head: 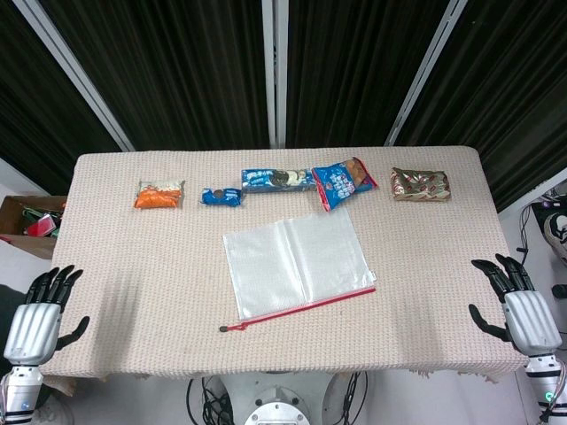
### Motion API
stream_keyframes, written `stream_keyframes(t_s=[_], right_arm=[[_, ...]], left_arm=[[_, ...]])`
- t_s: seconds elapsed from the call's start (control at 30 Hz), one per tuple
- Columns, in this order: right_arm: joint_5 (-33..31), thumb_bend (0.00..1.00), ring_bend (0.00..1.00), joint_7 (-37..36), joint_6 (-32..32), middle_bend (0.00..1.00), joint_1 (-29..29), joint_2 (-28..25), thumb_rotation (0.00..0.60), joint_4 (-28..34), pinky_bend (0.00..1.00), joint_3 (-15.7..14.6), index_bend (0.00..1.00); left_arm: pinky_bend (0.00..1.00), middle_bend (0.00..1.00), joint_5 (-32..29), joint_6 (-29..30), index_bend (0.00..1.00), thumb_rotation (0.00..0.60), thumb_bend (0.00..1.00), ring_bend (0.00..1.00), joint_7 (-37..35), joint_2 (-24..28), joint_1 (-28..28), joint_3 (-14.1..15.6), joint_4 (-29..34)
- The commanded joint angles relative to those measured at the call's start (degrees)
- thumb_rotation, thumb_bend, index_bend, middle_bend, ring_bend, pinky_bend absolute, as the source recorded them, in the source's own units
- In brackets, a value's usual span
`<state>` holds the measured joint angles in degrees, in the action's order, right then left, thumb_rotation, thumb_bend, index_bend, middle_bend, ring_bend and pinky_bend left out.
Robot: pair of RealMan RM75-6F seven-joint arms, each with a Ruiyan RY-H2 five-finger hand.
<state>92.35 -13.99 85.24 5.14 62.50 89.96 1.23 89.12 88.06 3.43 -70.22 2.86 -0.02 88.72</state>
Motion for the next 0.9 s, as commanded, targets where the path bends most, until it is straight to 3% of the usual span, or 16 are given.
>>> stream_keyframes(t_s=[0.03,0.27,0.33,0.47,0.53,0.7,0.9], right_arm=[[0.0,0.30,0.00,0.7,-0.8,0.15,0.7,0.0,0.600,0.5,0.00,0.2,0.13],[0.4,0.29,0.00,1.8,-1.4,0.15,1.4,0.0,0.600,1.6,0.00,0.1,0.13],[1.1,0.26,0.00,2.2,-1.5,0.15,1.6,0.0,0.600,2.0,0.00,-0.1,0.13],[3.6,0.08,0.00,2.3,-2.3,0.15,2.9,0.5,0.600,3.3,0.00,-0.7,0.13],[5.5,0.05,0.00,1.6,-4.1,0.14,4.4,0.7,0.600,4.3,0.00,-1.4,0.14],[12.2,0.16,0.00,0.2,-13.6,0.14,12.8,3.0,0.600,8.3,0.00,-2.1,0.14],[14.1,0.18,0.00,1.2,-29.7,0.15,25.6,10.3,0.600,11.6,0.00,-0.1,0.14]], left_arm=[[0.11,0.08,-0.3,-0.4,0.11,0.600,0.26,0.04,0.2,0.1,0.1,-0.1,0.1],[0.11,0.08,-0.9,-0.7,0.11,0.600,0.26,0.04,0.0,-0.2,0.0,-0.1,-0.3],[0.11,0.08,-0.9,-0.4,0.11,0.600,0.21,0.04,-0.2,-0.4,-0.2,-0.2,-0.6],[0.10,0.08,-0.9,1.0,0.11,0.600,0.04,0.04,-1.8,-0.8,-0.8,-0.5,-0.9],[0.10,0.07,-0.5,1.6,0.11,0.600,0.01,0.04,-2.2,-1.0,-1.0,-0.5,-1.3],[0.10,0.07,0.8,2.1,0.11,0.600,0.00,0.04,-1.7,-1.2,-0.9,-0.2,-1.9],[0.10,0.07,2.0,2.4,0.11,0.600,0.00,0.04,-1.2,-1.6,-0.7,0.0,-1.5]])
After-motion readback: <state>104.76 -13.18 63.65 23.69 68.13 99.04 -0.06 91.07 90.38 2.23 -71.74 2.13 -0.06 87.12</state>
